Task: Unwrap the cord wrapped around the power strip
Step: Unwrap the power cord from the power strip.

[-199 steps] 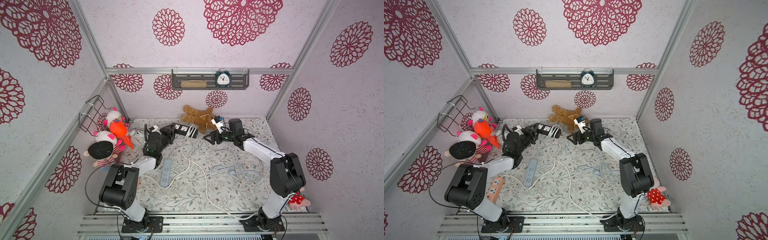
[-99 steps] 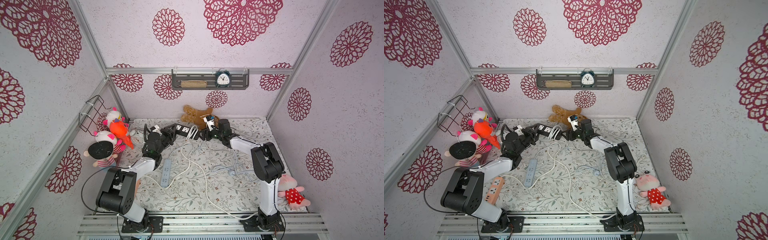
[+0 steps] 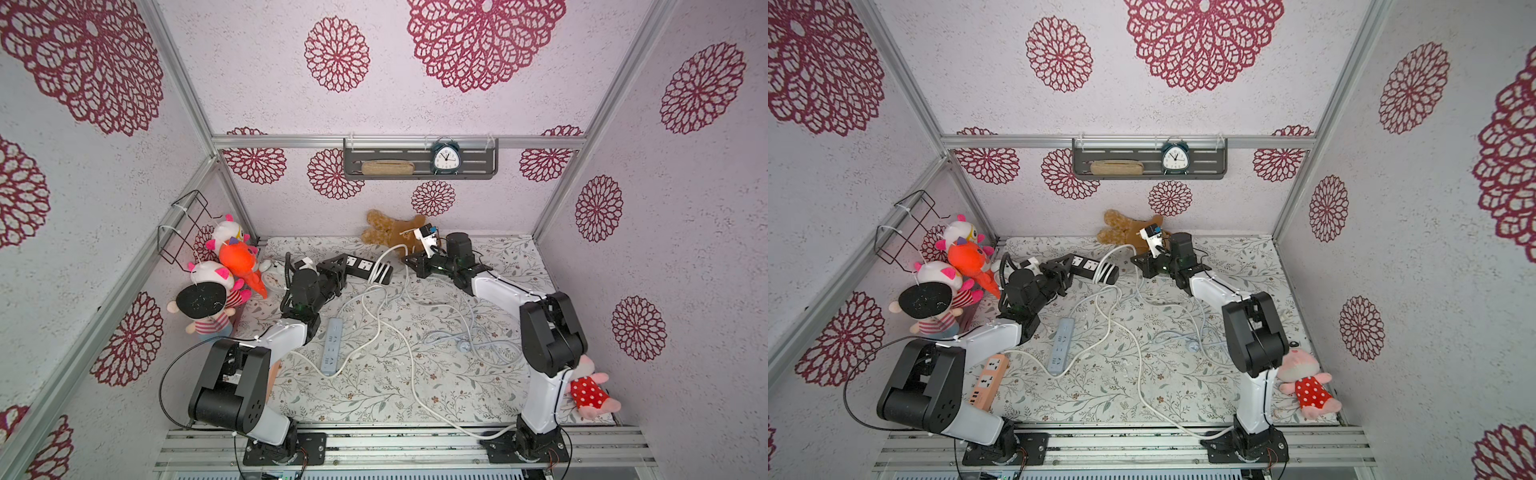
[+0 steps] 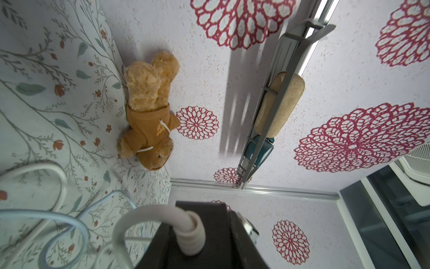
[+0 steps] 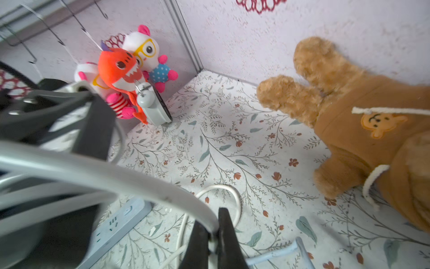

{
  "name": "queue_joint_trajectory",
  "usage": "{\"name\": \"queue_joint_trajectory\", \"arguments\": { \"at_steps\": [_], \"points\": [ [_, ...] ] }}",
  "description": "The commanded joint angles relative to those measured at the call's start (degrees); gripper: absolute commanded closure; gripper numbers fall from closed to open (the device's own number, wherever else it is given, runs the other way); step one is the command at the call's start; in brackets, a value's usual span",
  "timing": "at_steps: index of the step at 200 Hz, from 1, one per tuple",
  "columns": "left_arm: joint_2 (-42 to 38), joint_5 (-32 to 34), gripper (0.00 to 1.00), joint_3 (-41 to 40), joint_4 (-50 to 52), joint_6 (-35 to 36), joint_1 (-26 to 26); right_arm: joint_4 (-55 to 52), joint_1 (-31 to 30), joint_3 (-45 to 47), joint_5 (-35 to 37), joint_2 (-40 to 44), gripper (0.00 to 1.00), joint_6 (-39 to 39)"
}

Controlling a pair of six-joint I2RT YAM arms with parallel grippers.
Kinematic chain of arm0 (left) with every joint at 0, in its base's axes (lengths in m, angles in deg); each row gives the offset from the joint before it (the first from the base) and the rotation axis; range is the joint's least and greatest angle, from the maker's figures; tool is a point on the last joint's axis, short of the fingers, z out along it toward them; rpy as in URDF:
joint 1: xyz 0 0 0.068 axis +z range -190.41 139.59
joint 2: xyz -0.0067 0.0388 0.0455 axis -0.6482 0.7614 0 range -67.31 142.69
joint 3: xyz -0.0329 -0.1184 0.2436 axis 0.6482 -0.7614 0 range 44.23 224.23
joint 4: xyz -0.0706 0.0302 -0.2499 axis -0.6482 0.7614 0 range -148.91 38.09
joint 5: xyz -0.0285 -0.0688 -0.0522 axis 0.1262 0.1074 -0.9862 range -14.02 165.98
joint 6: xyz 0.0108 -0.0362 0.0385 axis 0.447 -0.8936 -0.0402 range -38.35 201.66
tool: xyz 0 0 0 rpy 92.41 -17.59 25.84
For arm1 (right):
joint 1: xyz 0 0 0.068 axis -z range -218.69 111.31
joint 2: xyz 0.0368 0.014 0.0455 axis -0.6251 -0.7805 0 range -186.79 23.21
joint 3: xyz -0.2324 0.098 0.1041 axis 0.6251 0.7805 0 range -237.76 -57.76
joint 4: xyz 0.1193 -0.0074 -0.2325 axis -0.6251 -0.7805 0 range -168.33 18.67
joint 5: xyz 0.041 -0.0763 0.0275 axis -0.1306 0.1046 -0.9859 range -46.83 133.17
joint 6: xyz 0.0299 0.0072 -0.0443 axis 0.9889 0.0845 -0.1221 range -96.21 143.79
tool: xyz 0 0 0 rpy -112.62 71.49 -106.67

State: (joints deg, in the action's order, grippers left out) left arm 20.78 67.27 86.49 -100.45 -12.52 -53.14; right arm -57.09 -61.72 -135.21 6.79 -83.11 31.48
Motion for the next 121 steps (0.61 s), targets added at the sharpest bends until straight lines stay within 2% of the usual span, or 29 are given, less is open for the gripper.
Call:
{"name": "queue_joint_trajectory", "arguments": {
  "at_steps": [1, 19, 58, 89, 121],
  "points": [
    [2.4, 6.2, 1.0, 1.7, -3.9, -0.9, 0.6, 0.4, 0.7, 3.4, -6.2, 8.9, 1.0, -4.5],
    [5.3, 7.9, 1.0, 5.4, -2.6, -2.3, 0.5, -4.3, 0.5, 6.1, -6.2, 11.6, 1.0, -7.1],
    [8.1, 9.4, 1.0, 11.9, -2.8, -3.2, 0.7, -2.7, 0.2, 16.9, -2.6, 15.3, 1.0, -7.0],
    [7.1, 6.3, 1.0, 12.6, -3.8, -4.1, 1.8, -8.2, 1.4, 15.5, 7.6, 11.9, 1.0, -9.2],
    [3.5, 0.3, 1.0, 8.4, -4.8, -4.5, 3.9, -6.9, 6.2, 12.4, 10.4, 7.9, 1.0, -7.0]
  ]
}}
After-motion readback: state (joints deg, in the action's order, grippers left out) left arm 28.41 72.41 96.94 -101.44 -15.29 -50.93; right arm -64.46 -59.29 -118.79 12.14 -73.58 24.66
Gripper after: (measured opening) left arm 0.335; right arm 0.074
